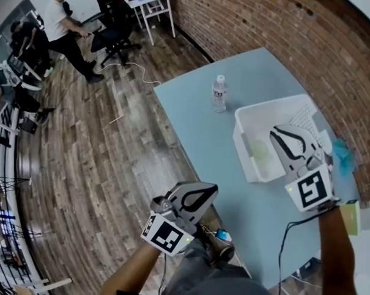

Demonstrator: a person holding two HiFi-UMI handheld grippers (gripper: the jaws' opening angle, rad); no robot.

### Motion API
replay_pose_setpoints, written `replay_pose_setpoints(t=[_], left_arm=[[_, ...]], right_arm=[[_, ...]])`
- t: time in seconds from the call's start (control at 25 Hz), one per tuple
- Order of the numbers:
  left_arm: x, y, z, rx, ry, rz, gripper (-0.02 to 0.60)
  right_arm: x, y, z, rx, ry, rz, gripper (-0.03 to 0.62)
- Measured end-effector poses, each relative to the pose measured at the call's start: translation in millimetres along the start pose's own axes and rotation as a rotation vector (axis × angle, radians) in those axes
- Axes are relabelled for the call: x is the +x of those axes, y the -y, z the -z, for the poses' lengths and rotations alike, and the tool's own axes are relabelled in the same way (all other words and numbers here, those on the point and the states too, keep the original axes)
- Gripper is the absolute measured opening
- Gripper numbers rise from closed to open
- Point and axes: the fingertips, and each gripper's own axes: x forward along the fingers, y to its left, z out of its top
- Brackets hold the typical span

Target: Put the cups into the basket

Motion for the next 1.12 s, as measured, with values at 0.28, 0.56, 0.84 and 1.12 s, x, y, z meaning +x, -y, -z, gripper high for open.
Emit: replay_pose_setpoints(t=[0.28,0.56,0.84,1.12], left_arm=[[13,27,-33,0.048,0.022,0.036,-0.002],[23,60,-61,0.094,0.044,0.083,-0.002],[28,88,-86,0.127,0.067,0.112,-0.002],[28,123,-106,0.146,0.079,0.136,-0.002]], right_arm=[[-77,-80,-27,0.114,0.036,-0.078,0.014],[-130,-106,-23,0.166,0.020,-0.047,0.014],[-172,-120,-20,0.213,0.010,-0.014,0.014],[-213,-140,-17,0.249,0.000,-0.008,0.014]])
